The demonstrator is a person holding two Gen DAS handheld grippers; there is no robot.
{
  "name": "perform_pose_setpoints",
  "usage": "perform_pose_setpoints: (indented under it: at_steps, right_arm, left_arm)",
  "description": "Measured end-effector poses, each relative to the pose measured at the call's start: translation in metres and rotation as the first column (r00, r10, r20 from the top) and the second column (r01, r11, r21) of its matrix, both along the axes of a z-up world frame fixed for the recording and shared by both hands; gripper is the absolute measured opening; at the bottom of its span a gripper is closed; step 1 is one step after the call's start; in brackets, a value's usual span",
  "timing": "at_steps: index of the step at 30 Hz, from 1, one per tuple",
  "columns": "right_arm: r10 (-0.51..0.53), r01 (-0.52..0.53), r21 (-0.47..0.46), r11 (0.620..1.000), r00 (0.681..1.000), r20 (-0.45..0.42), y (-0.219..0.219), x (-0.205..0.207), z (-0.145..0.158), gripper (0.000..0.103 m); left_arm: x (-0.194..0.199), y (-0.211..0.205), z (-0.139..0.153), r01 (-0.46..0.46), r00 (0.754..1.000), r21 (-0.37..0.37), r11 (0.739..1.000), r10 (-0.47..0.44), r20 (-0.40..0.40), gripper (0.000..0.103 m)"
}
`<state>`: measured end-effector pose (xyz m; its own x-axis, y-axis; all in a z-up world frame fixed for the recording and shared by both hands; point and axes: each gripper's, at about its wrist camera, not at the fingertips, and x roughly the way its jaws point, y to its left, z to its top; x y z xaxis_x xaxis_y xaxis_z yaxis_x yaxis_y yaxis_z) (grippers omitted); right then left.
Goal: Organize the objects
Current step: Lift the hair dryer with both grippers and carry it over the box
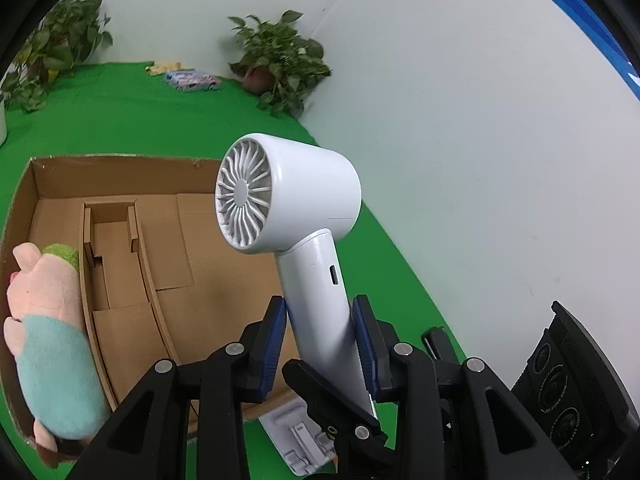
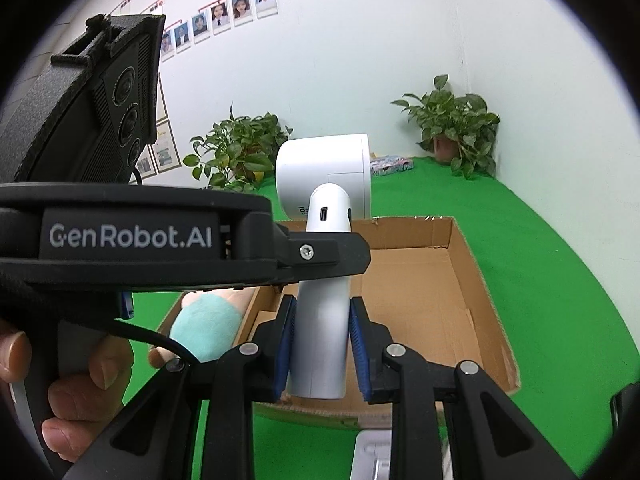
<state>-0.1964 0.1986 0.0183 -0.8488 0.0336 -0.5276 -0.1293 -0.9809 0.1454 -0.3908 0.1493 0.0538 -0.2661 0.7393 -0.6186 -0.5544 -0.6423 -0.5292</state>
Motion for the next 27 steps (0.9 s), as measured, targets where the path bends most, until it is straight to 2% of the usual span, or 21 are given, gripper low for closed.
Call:
perform_pose_setpoints:
  at_steps: [4, 8, 13, 22, 25, 27]
  right_arm:
    - [0.018, -0.016, -0.044, 0.999, 0.999, 0.045, 0.012, -0.024, -0.021, 0.025]
    - [0.021, -0.009, -0.102, 0.995, 0.993, 0.12, 0.021, -0.04, -0.055, 0.025]
    - [0.02, 0.006, -0.139, 0.99, 0.983, 0.184, 0.03, -0.056, -0.081, 0.025]
    - [0.05, -0.001, -0.184, 0.983, 0.964, 0.262, 0.031, -0.068, -0.105, 0.024]
    - [0.068, -0.012, -0.197, 0.98, 0.957, 0.28, 0.029, -0.071, -0.109, 0.024]
    - [0.063, 0.0, -0.206, 0.978, 0.953, 0.295, 0.029, -0.072, -0.111, 0.024]
  left_arm:
    - [-0.03, 0.006, -0.041, -0.014, 0.998, -0.028, 1.0, 0.016, 0.062, 0.031]
    - [-0.052, 0.014, -0.08, -0.015, 0.99, -0.067, 0.998, 0.024, 0.136, 0.031]
    - [-0.07, 0.021, -0.111, -0.022, 0.979, -0.089, 0.996, 0.039, 0.199, 0.031]
    - [-0.081, 0.021, -0.137, -0.026, 0.962, -0.131, 0.991, 0.06, 0.266, 0.032]
    - [-0.079, 0.016, -0.133, -0.042, 0.965, -0.142, 0.989, 0.077, 0.252, 0.032]
    - [-0.074, 0.01, -0.124, -0.047, 0.97, -0.107, 0.993, 0.071, 0.231, 0.032]
